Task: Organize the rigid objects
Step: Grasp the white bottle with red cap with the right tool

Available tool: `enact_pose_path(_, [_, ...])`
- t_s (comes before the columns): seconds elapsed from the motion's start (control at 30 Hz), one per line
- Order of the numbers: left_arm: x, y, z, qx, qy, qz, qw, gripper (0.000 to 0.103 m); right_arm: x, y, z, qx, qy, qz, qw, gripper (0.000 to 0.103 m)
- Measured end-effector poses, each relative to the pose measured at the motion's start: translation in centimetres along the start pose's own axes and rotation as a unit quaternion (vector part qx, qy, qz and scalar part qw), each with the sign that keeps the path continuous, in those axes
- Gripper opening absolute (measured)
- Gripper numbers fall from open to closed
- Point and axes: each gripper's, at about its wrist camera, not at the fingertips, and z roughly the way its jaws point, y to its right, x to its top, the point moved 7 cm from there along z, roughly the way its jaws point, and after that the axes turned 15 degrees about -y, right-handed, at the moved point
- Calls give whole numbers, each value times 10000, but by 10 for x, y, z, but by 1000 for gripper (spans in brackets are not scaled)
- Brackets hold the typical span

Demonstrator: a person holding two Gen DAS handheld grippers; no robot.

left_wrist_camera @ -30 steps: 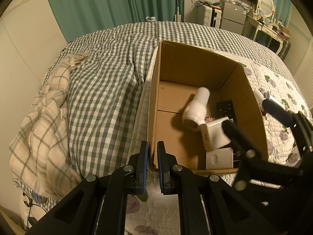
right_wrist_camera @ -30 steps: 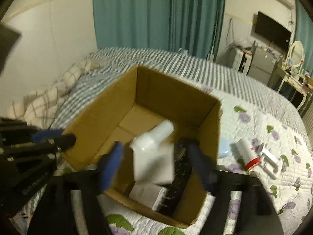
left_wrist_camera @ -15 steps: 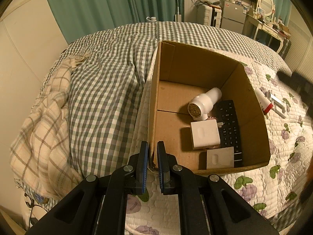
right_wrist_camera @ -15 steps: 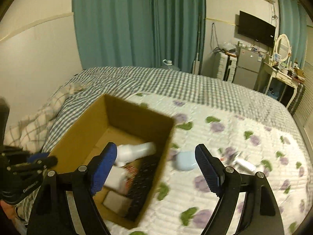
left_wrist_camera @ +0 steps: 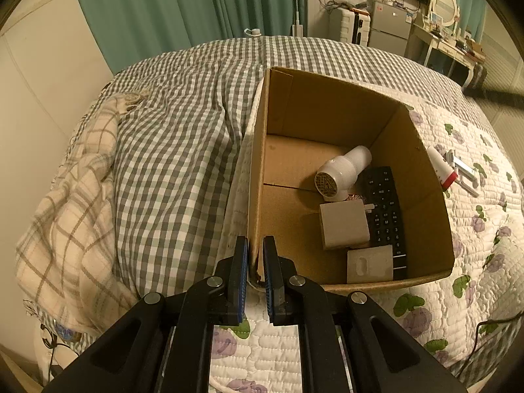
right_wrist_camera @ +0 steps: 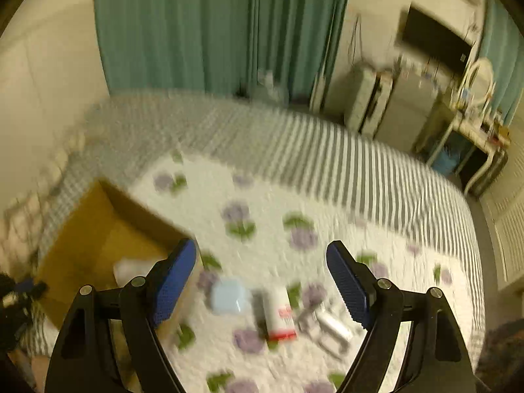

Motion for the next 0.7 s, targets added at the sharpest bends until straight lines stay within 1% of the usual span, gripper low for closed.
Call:
enact_pose_path(0.03, [0,-1,1,15,-11,-14,10000,9,-8,0,6,-62,-152,-185,9997,82])
enact_pose_path(0.1, [1,0,2,76,-37,-11,10000,9,-23,2,16,-276,-246,-535,9979,82])
enact_pose_path(0.13, [1,1,1,104,-41,11,9999,9,-31,3,25,-307,-337,-617,9971,81])
enact_pose_path(0.17, [1,2,1,135,-50,33,9999,9,-38,6,34,-270,-457,-609,9967,77])
enact_pose_path(0.2, [1,2,1,158,-60,42,9998,9,-46,10,44,-162,-589,-533,9967,68])
enact_pose_path(0.27, [2,2,1,222,-59,61,9997,9,-58,17,61,89,-688,-367,9969,57])
enact_pose_path(0.33, [2,3,2,283,-74,74,9995,9,-68,25,76,192,-548,-193,9981,56])
enact_pose_path(0.37, [2,3,2,317,-80,104,9994,9,-72,27,85,261,-557,-144,9980,55])
enact_pose_path(0.4, [2,3,2,345,-86,139,9993,9,-74,28,96,378,-582,-78,9976,48])
enact_pose_path(0.47, [3,3,2,342,-111,163,9992,9,-75,30,115,512,-652,63,9965,43])
enact_pose_path(0.6, [3,1,3,281,-137,134,9994,9,-68,30,146,692,-680,283,9949,38])
enact_pose_path(0.7, [3,1,3,285,-138,138,9994,9,-61,26,151,627,-649,142,9958,37])
